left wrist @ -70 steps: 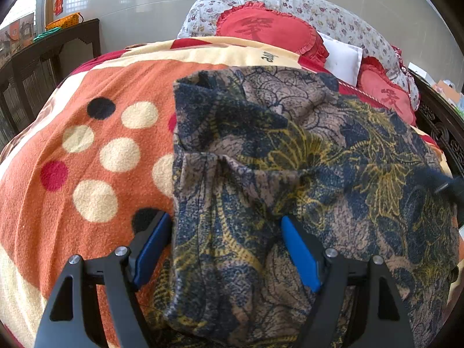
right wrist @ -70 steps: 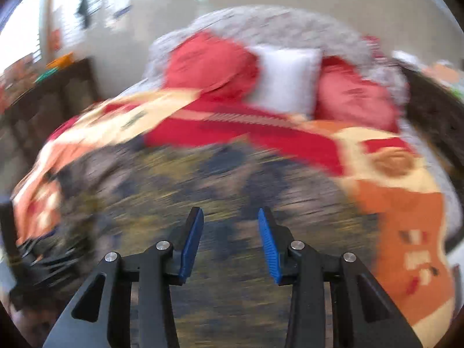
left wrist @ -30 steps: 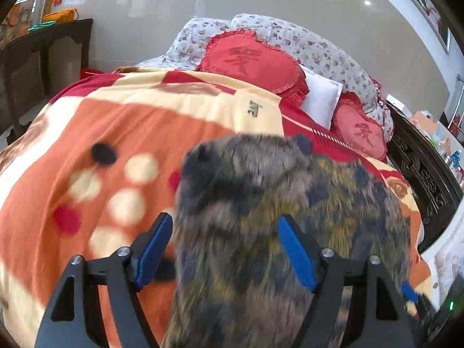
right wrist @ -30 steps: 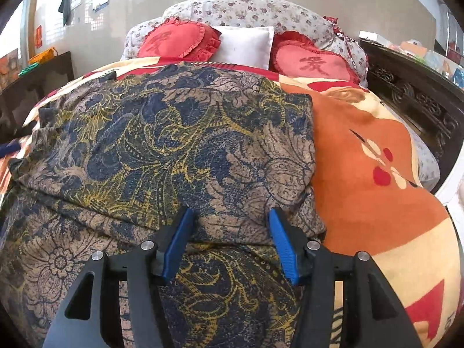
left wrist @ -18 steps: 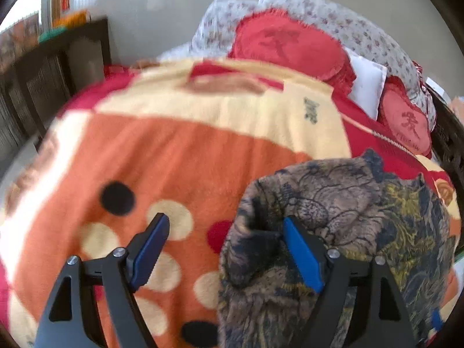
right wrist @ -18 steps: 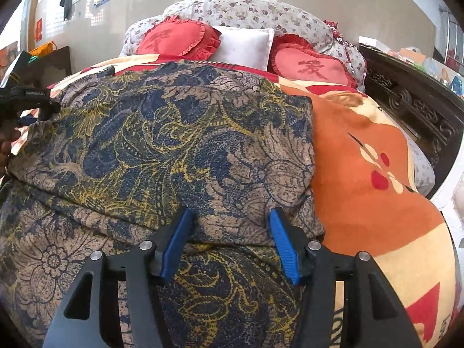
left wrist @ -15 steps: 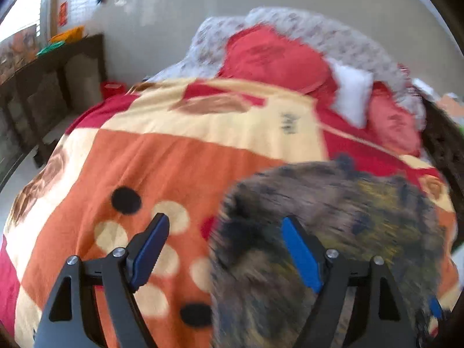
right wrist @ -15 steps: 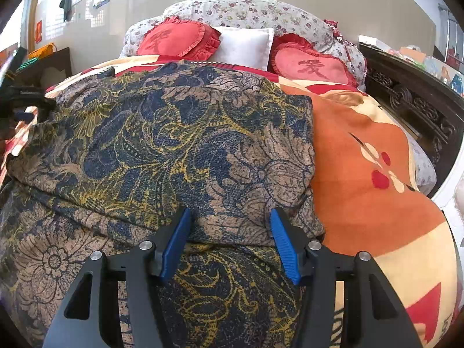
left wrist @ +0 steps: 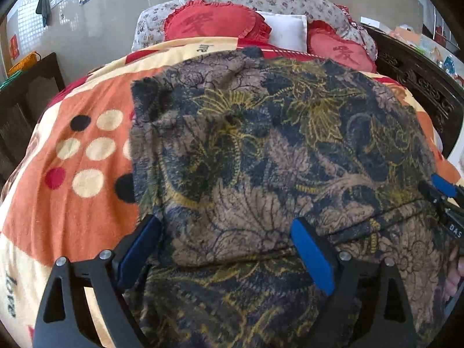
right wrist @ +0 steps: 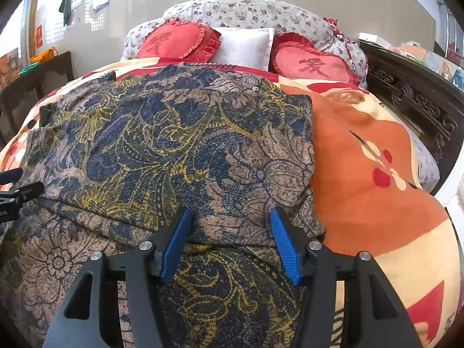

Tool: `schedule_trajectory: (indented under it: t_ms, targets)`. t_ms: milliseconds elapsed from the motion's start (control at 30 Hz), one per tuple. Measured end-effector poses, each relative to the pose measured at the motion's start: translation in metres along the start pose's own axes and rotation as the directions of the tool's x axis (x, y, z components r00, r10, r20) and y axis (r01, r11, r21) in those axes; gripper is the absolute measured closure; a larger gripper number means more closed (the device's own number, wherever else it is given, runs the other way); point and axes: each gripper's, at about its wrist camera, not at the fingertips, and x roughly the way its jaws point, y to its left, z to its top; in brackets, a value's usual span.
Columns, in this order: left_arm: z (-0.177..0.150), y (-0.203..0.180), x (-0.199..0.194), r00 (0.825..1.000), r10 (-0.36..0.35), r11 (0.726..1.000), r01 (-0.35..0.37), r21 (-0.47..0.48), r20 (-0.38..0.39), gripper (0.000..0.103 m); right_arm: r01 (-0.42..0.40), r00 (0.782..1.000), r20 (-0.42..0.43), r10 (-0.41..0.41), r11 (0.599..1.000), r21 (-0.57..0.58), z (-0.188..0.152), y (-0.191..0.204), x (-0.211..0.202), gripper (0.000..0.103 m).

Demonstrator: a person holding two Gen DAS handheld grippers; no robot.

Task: Fold small clothes
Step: 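Smooth the narrowed floral shirt strip with both grippers, then grasp the hem end of the shirt strip with the left gripper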

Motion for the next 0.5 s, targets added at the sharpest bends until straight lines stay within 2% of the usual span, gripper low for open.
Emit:
schedule_trajectory:
  t_ms: [133, 200, 267, 367, 433, 500]
  targets:
    - [-0.015, 0.015, -0.030, 0.999, -0.022, 0.999, 0.023, -0.026, 0.043, 0.008, -0.028, 0.999, -0.043, 0.029, 0.999, 0.016, 0.009, -0.008, -0.013, 0.061]
    - [-0.023, 0.028, -0.042, 0.997, -0.036, 0.997, 0.040, -0.073, 0.062, 0.008, -0.022, 1.000, -0.008, 0.022, 0.999, 0.029, 0.013, -0.009, -0.035, 0.061]
    - [-0.027, 0.042, -0.048, 0.998, -0.041, 0.990, 0.047, -0.135, 0.042, 0.009, -0.014, 1.000, 0.015, 0.014, 1.000, -0.014, 0.018, -0.001, -0.047, 0.061]
    - [-0.040, 0.063, -0.074, 0.995, -0.097, 0.978, 0.099, -0.185, 0.024, 0.009, 0.002, 0.999, -0.053, -0.004, 0.999, -0.040, 0.021, 0.006, -0.051, 0.061]
    - [-0.055, 0.080, -0.100, 0.993, -0.113, 0.979, 0.115, -0.166, 0.024, 0.008, -0.041, 0.997, -0.065, 0.040, 0.999, -0.019, 0.017, -0.003, -0.073, 0.061]
    - [-0.072, 0.095, -0.118, 0.991, -0.131, 0.981, 0.131, -0.141, 0.012, 0.008, -0.119, 0.992, -0.043, 0.120, 0.993, 0.020, 0.003, -0.023, -0.105, 0.061]
